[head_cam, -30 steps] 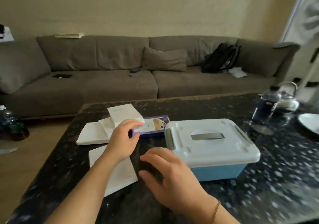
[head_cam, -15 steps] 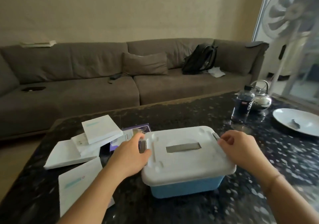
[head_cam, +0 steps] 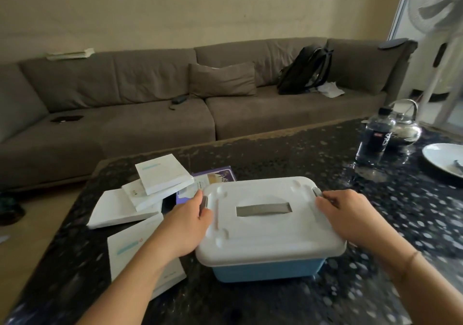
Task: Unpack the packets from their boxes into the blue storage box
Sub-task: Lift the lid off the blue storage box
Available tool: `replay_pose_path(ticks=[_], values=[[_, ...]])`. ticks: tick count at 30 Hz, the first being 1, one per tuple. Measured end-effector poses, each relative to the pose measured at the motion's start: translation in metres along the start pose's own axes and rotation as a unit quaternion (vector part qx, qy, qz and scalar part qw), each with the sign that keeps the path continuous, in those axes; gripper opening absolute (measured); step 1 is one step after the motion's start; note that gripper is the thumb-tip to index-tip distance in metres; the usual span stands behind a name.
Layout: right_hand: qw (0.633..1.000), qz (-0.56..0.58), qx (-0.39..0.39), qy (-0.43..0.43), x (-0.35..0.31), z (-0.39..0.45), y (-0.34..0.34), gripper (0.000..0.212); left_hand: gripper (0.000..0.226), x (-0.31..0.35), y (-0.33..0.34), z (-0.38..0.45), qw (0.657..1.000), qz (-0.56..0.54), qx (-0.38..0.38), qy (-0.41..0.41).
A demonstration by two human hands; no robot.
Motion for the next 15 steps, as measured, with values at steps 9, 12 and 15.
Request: replay_pose_path(ticks=[9,12,15], values=[[0.998,0.057,-0.014,0.003,0.005,0.002,0.001,0.042,0.055,0.005,-0.003,-0.006,0.999,0.04,-0.018,-0.01],[0.995,0.102,0.011,0.001,0.008,-0.004,0.005,0.043,0.056,-0.004,-0.003,-0.009,0.999,0.035,-0.022,-0.016],[0.991,0.132,0.024,0.007,0.011,-0.004,0.01,0.041,0.056,-0.01,-0.002,-0.011,1.0,0.011,-0.019,-0.008]])
Point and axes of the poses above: each hand's wrist, its own z-axis towards the middle knuckle, its own y-axis out of the palm, x = y × z, the point moved 7 cm from there along z, towards the middle knuckle, and after that the axes turned 15 degrees about -y, right-handed, at the moved point
